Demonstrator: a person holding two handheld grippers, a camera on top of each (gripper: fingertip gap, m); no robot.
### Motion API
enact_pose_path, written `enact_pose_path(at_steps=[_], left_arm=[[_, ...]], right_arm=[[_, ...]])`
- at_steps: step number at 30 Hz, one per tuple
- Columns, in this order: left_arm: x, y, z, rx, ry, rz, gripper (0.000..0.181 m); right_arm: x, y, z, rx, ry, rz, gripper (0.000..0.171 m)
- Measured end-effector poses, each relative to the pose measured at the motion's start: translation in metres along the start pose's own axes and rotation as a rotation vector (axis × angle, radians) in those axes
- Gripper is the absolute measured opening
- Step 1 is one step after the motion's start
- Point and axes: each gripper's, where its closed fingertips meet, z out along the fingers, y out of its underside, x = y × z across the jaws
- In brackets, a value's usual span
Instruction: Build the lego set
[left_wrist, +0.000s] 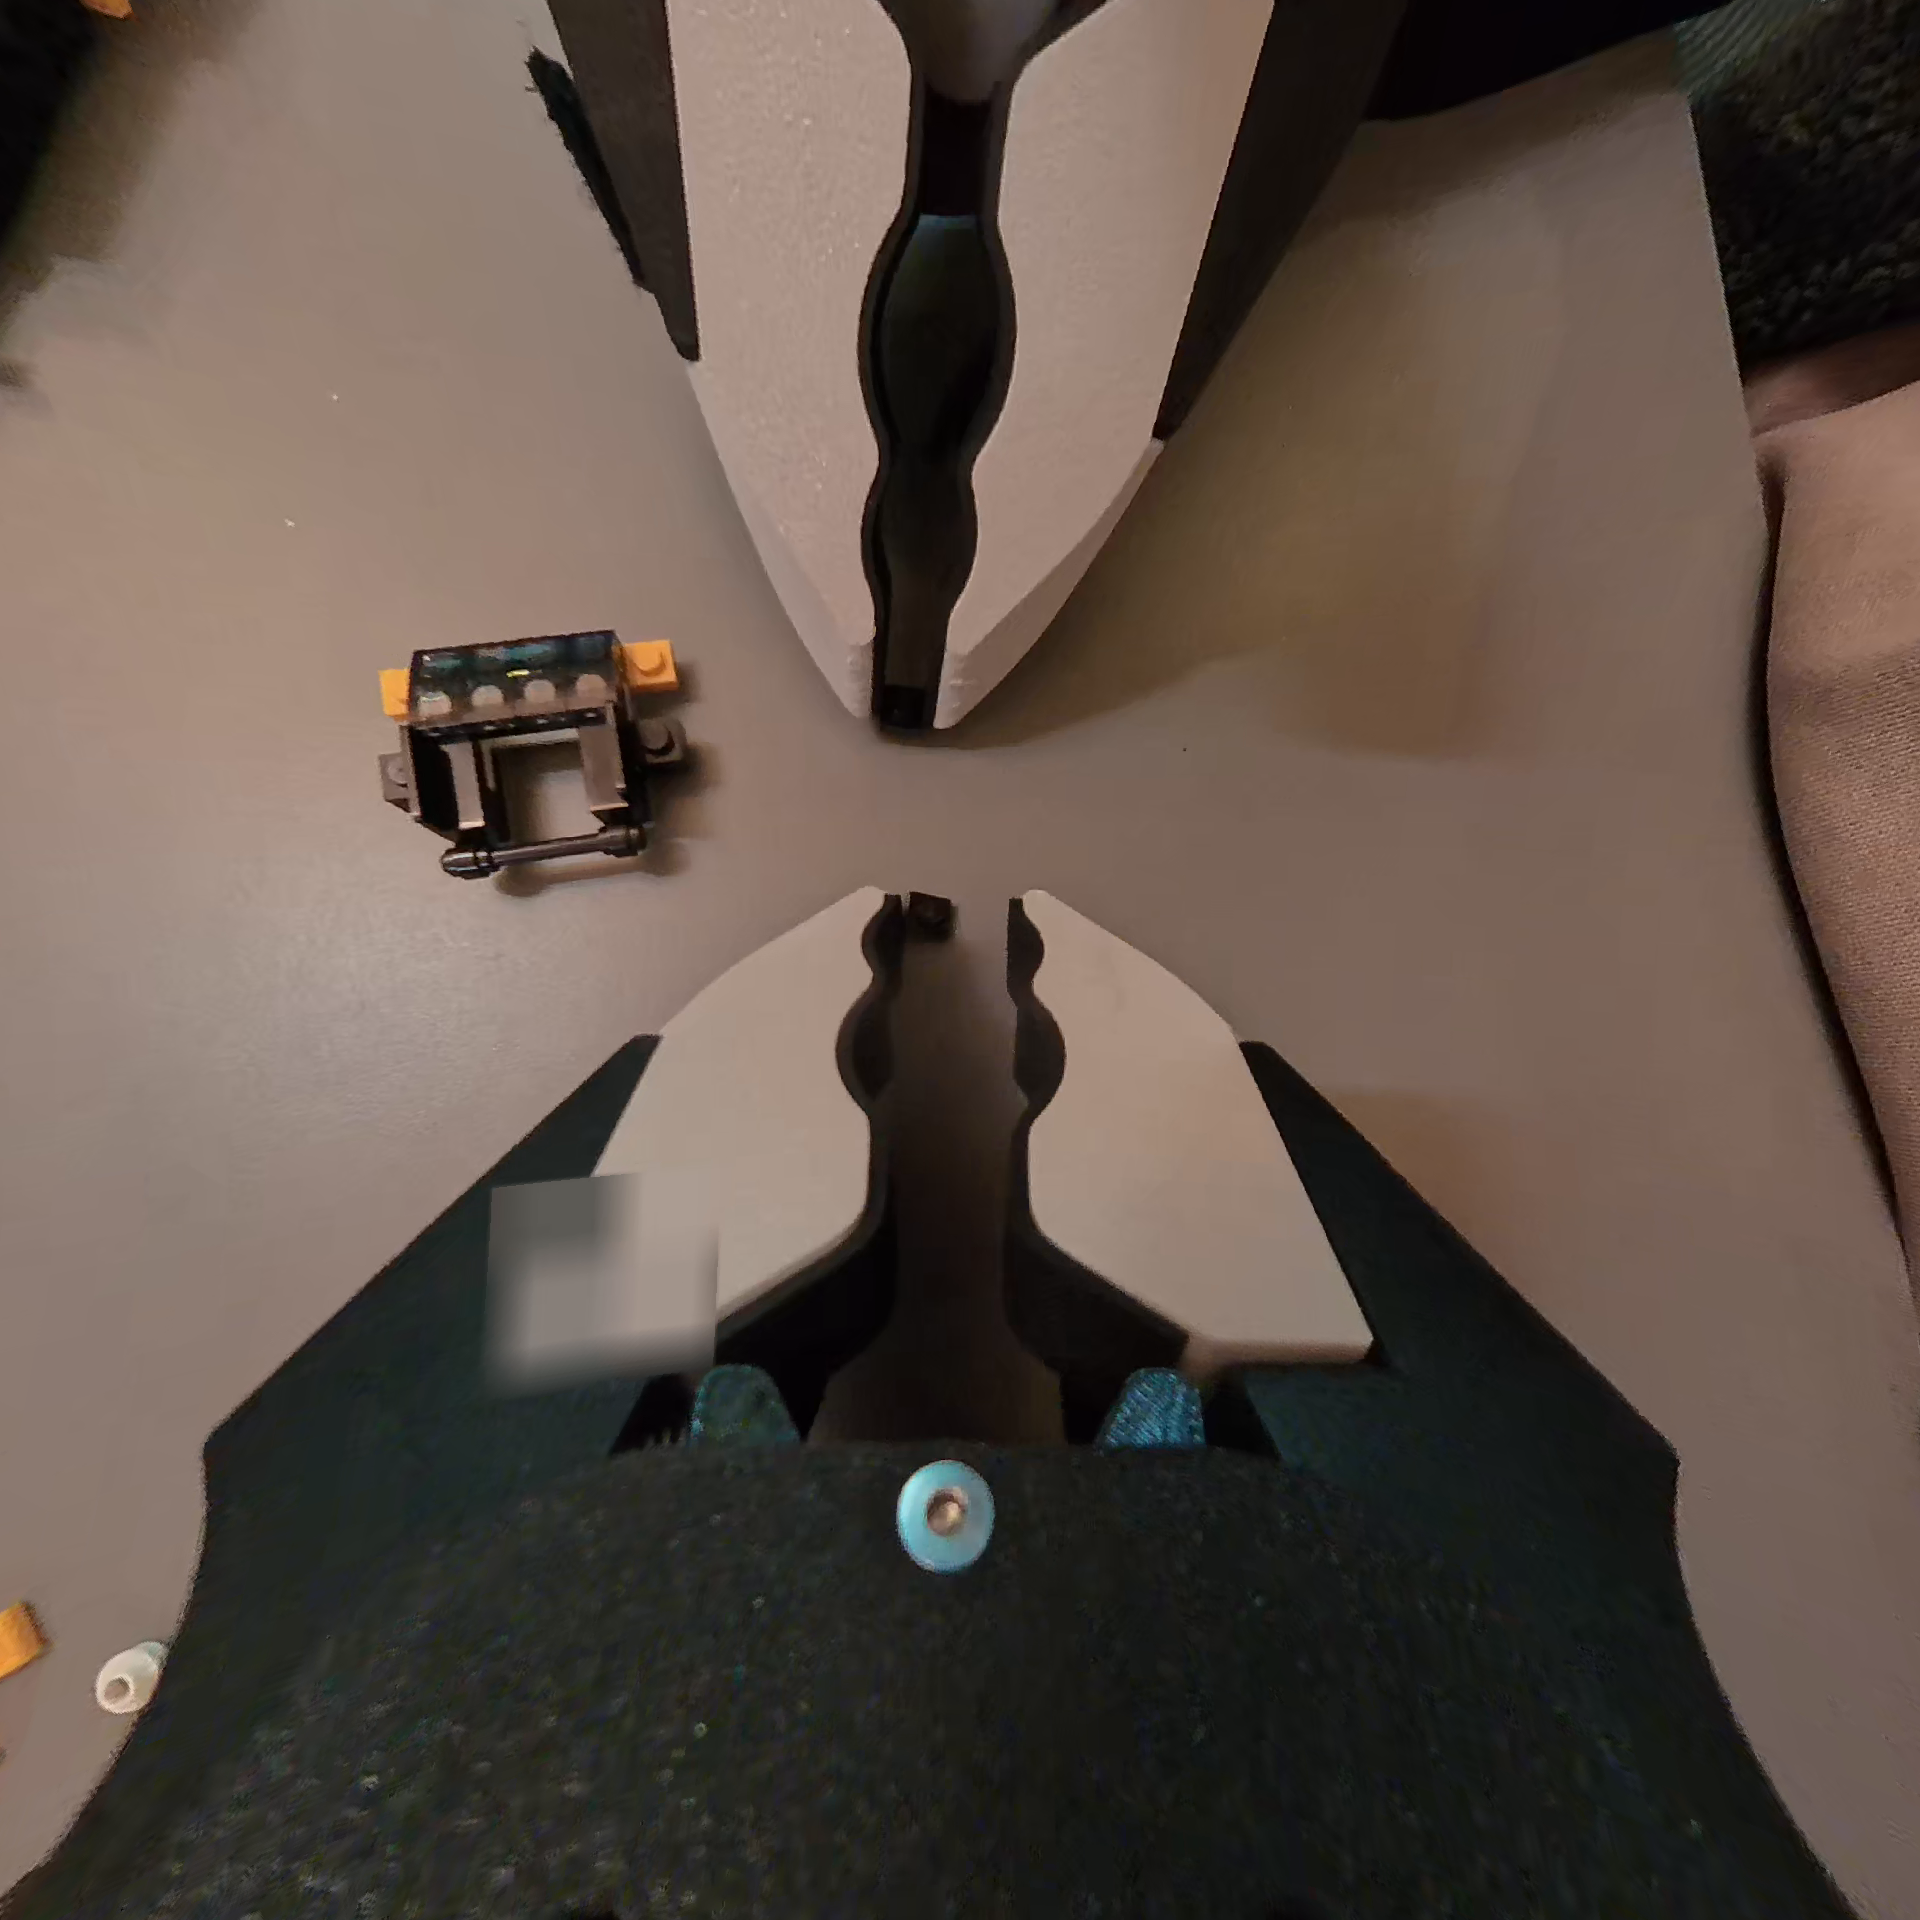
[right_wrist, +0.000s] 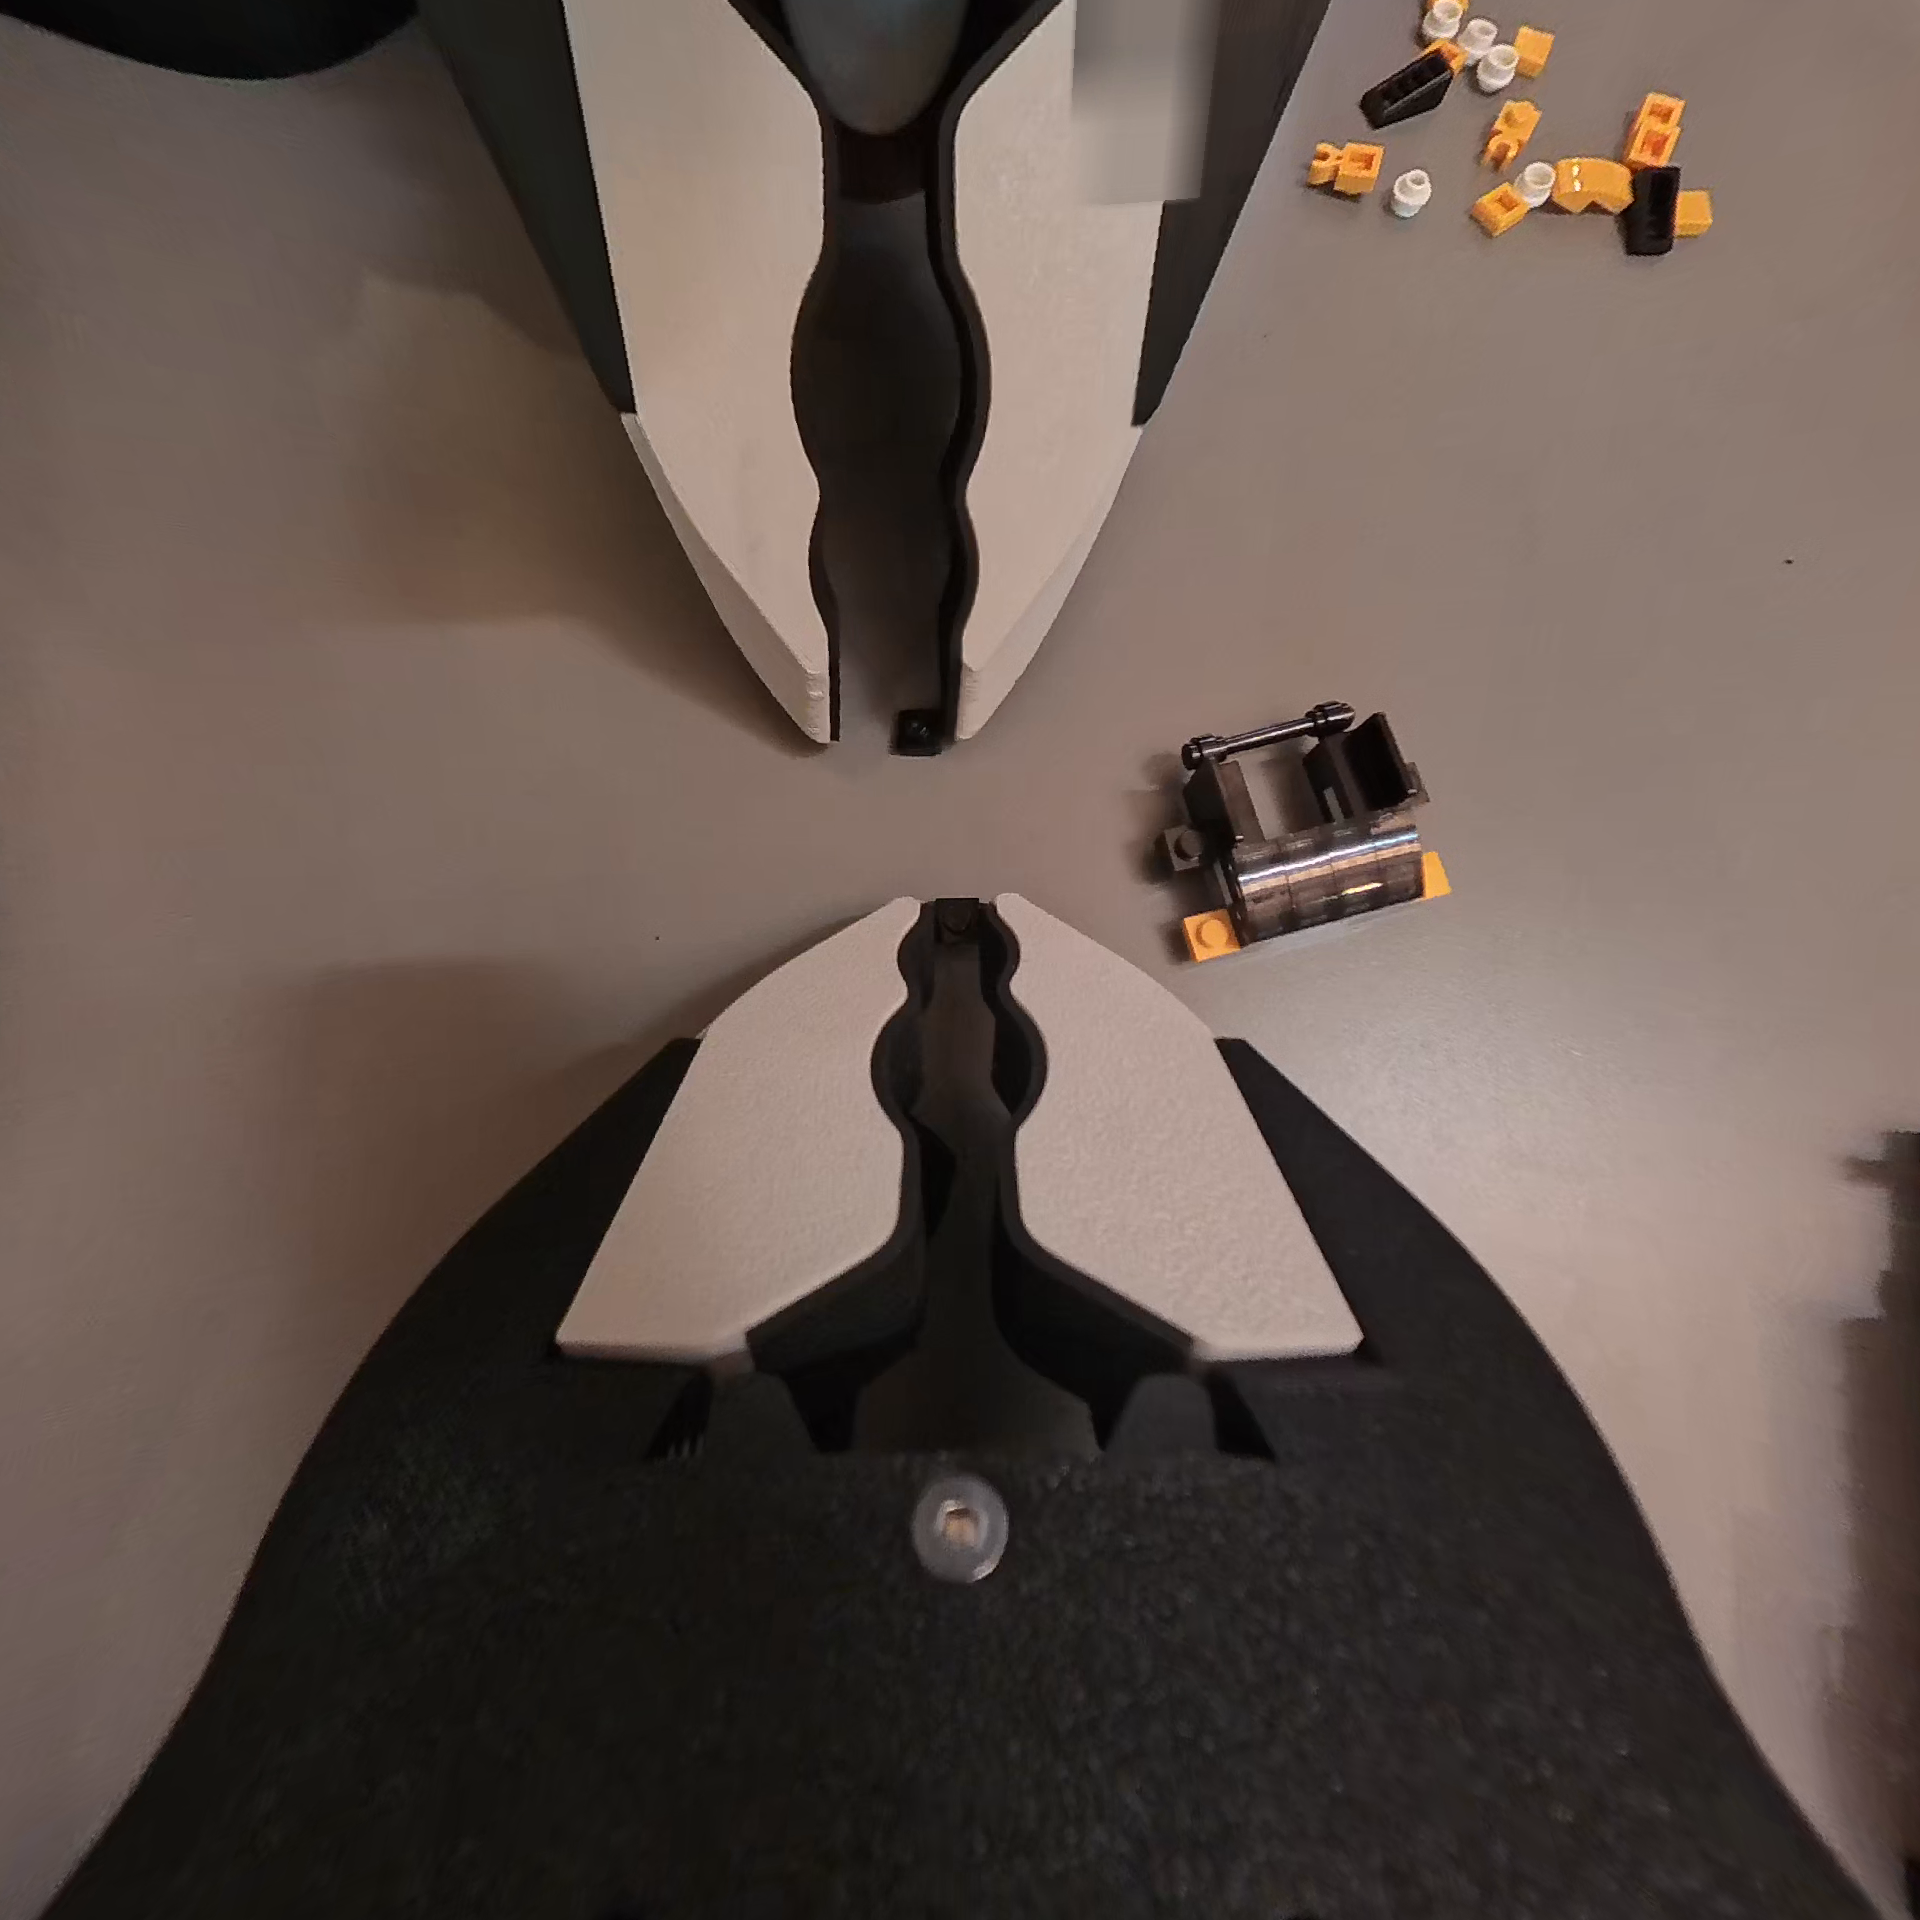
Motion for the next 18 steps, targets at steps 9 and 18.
enact_pose_path(at_steps=[9, 18], left_arm=[[-0.0011, -0.0012, 0.0035, 0.005, -0.017, 0.003, 0.023], [-0.0011, -0.0008, 0.0044, -0.006, -0.033, 0.021, 0.012]], right_arm=[[0.0002, -0.0002, 0.0002, 0.009, -0.002, 0.000, 0.007], [0.0001, -0.0002, 0.0005, 0.014, -0.005, 0.001, 0.008]])
